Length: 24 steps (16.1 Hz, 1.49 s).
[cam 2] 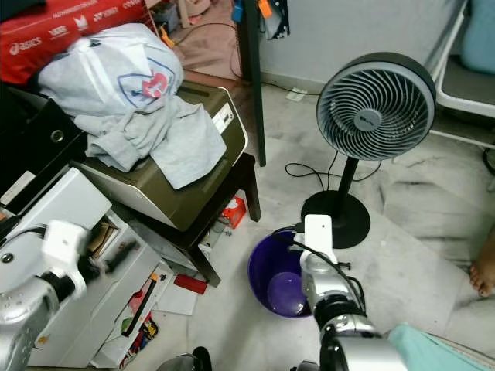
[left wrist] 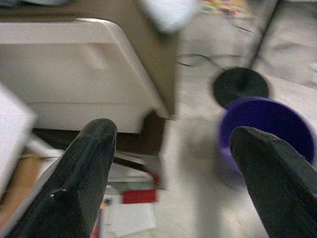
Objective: Clean up the room
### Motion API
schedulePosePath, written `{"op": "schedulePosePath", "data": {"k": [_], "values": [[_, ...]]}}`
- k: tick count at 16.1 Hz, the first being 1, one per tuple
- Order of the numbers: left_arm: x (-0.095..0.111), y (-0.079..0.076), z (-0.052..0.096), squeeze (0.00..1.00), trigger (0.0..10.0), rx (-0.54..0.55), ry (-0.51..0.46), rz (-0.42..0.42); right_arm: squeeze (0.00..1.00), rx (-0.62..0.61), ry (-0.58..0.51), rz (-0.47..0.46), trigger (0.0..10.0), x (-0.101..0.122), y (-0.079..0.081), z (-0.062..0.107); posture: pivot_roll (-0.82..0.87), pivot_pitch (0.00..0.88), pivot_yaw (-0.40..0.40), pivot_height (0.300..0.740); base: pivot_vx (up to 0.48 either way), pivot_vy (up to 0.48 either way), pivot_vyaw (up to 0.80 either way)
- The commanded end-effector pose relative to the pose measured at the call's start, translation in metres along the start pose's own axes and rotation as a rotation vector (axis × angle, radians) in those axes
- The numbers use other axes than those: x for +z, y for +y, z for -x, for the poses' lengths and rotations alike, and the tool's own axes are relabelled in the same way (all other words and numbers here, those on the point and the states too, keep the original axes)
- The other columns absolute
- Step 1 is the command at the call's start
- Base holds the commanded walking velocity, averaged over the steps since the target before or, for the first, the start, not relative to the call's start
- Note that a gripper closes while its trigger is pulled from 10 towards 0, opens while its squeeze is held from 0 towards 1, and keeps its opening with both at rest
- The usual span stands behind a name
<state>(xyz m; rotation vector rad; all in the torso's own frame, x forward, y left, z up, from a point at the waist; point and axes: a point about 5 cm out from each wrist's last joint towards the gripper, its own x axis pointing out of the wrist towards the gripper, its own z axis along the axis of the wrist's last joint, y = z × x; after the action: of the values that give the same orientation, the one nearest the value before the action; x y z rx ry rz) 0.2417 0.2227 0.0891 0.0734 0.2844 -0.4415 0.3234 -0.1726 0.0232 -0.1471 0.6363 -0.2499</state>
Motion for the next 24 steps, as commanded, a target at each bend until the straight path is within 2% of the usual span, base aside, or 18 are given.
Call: {"op": "schedulePosePath", "data": {"k": [1, 6, 8, 12, 18, 21, 24], "values": [[-0.003, -0.002, 0.003, 0.00, 10.0, -0.037, 0.024, 0.000, 0.00, 0.009, 0.013, -0.018, 10.0, -0.002, 0.006, 0.001, 0.00, 0.225, 0.136, 0.740, 0.000, 0.000, 0.00], [-0.003, -0.031, 0.006, 0.00, 10.0, -0.259, 0.082, -0.015, 0.00, -0.009, 0.037, -0.018, 10.0, -0.006, 0.005, 0.000, 0.00, 0.228, 0.137, 0.740, 0.000, 0.000, 0.00], [-0.001, -0.032, 0.006, 0.00, 10.0, -0.270, 0.079, -0.021, 0.00, -0.008, 0.038, -0.008, 10.0, -0.007, 0.005, 0.000, -0.01, 0.230, 0.136, 0.740, 0.000, 0.000, 0.00], [0.008, -0.045, 0.006, 0.00, 10.0, -0.314, 0.045, 0.026, 0.00, -0.013, 0.042, 0.025, 10.0, -0.009, 0.006, 0.000, 0.00, 0.231, 0.137, 0.740, 0.000, 0.000, 0.00], [0.011, -0.045, 0.004, 0.00, 10.0, -0.287, 0.035, 0.026, 0.00, 0.027, 0.035, 0.047, 10.0, -0.006, 0.007, -0.001, 0.00, 0.227, 0.131, 0.740, 0.000, 0.000, 0.00], [0.010, -0.041, 0.010, 0.00, 10.0, -0.270, 0.041, 0.022, 0.00, 0.055, -0.046, 0.055, 10.0, 0.013, 0.011, -0.001, 0.02, 0.233, 0.139, 0.740, 0.000, 0.000, 0.00], [0.010, -0.039, 0.009, 0.00, 10.0, -0.264, 0.044, 0.020, 0.00, 0.062, -0.034, 0.046, 10.0, 0.008, 0.014, 0.000, 0.02, 0.233, 0.141, 0.740, 0.000, 0.000, 0.00]]}}
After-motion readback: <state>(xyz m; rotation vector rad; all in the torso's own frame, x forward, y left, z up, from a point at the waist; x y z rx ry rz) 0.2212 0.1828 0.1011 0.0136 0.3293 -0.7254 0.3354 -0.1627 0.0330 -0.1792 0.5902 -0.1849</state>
